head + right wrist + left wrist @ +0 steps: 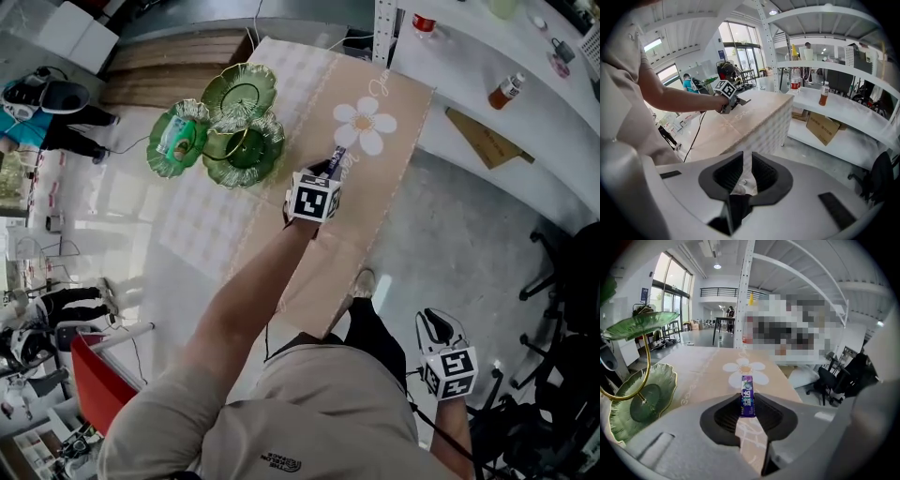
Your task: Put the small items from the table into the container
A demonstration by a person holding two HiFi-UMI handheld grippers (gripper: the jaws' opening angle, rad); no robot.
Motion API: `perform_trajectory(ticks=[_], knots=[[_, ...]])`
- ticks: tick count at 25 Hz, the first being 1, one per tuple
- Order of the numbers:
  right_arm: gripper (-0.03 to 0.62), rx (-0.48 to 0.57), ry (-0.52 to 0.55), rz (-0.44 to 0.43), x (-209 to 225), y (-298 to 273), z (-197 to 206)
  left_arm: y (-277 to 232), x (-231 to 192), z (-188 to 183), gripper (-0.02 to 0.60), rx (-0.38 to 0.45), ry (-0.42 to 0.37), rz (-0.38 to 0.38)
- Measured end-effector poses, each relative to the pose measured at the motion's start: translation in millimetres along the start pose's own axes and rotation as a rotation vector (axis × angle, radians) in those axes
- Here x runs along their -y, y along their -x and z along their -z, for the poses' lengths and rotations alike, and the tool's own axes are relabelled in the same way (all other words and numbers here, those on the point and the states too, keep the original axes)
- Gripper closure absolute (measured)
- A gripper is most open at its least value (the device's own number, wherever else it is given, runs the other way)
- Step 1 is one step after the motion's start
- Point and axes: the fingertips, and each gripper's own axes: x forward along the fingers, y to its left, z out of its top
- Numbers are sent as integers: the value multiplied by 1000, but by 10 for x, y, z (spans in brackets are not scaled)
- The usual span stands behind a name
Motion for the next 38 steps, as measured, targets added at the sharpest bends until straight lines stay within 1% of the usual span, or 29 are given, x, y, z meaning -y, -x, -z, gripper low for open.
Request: perform_trajectory(ticks=[8,14,19,22,25,29,33,38], knots=[[526,26,68,-39,-453,-32,-124,862,74,-124,491,87,-19,64],[526,48,122,-54,-827,-59,-244,1604,13,-135,491,113,-43,113],[526,78,160,-57,-1111,-81,-365,2249,-77,-191,491,138,-93,165],[526,93,175,-57,-1260,-87,-413,2624,-209,-240,491,154,-122,177],[526,100,184,-55,-1398,-106,-425,2945,-434,-309,491,164,-159,165],[526,111,193,-55,-1572,-142,-445,3181,-849,-420,491,162,-205,105],[526,118,200,-54,-1689,-153,-483,3218,-1238,-571,491,154,-222,39],[526,120,195,-35,-1713,-110,-500,3077,-1546,-687,491,122,-205,-3]])
